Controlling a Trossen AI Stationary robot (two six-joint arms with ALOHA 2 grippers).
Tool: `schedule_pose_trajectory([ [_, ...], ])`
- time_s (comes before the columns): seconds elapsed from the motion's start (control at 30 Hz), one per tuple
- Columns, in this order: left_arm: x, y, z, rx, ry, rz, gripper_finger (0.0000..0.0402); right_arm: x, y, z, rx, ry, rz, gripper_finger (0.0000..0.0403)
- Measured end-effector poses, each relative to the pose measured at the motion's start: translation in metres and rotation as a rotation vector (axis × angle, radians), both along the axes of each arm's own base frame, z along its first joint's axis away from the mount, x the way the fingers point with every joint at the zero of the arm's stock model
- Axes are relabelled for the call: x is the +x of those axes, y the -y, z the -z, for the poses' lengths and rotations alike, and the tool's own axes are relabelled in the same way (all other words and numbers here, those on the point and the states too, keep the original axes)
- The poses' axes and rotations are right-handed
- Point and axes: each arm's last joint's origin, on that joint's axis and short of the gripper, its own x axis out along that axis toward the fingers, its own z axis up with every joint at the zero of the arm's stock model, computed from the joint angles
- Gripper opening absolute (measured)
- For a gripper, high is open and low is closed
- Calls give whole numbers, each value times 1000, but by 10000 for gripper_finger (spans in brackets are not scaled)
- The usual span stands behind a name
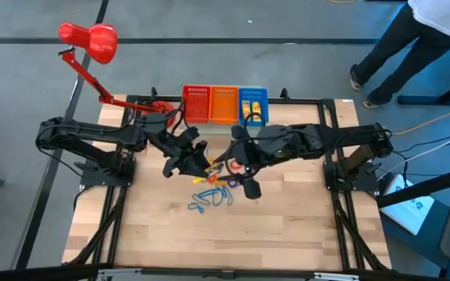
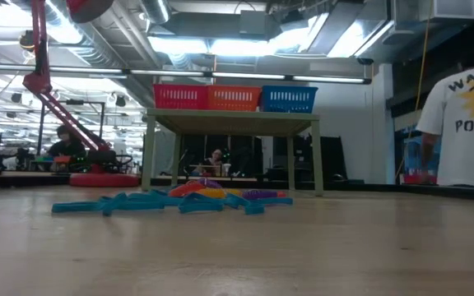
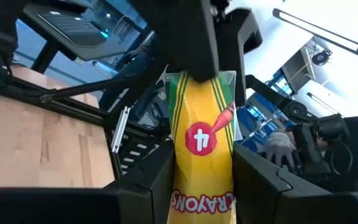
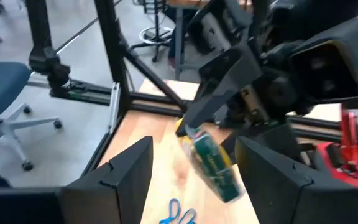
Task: Pick & Place Office Desk Supplies
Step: Put the yellow crayon box into the blue bin on the shelf
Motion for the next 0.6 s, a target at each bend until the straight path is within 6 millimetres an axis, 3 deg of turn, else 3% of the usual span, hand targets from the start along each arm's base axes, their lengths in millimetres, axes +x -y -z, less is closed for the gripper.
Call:
schedule_pose_trajectory([
  [0.3,0,0,0,-1,1,1,141,5,3,5,-7,-12,10,217],
  [0.6,0,0,0,-6,-3,2,141,6,7,5,2,-16,4,139],
])
